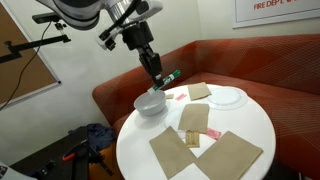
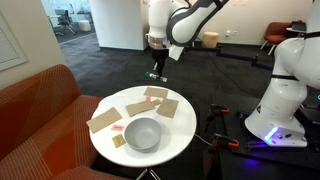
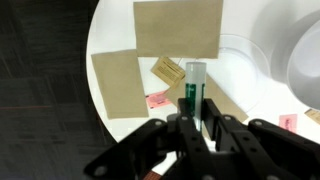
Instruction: Put the marker in the bowl
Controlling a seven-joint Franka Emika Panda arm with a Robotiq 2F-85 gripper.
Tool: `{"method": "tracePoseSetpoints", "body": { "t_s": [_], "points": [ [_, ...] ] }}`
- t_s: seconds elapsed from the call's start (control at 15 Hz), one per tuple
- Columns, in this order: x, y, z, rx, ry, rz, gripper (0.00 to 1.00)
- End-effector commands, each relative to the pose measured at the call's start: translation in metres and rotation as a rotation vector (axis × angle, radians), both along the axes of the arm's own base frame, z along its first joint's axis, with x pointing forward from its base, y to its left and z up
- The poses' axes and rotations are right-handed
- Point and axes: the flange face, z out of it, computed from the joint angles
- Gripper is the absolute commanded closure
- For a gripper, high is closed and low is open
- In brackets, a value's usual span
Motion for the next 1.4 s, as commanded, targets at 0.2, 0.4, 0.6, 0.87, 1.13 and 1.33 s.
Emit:
{"method": "tracePoseSetpoints", "body": {
  "t_s": [0.2, 0.4, 0.6, 0.87, 1.13, 1.33],
  "points": [
    [0.01, 0.057, 0.016, 0.0, 0.014, 0.254, 0.95],
    [0.016, 0.084, 0.016, 0.01, 0.021, 0.349, 0.95],
    [0.02, 0.109, 0.014, 0.023, 0.034, 0.439, 0.95],
    [0.024, 0.135, 0.007, 0.044, 0.053, 0.535, 0.95],
    [0.029, 0.156, -0.004, 0.069, 0.061, 0.612, 0.95],
    [0.033, 0.169, -0.012, 0.093, 0.073, 0.666, 0.95]
  ]
}}
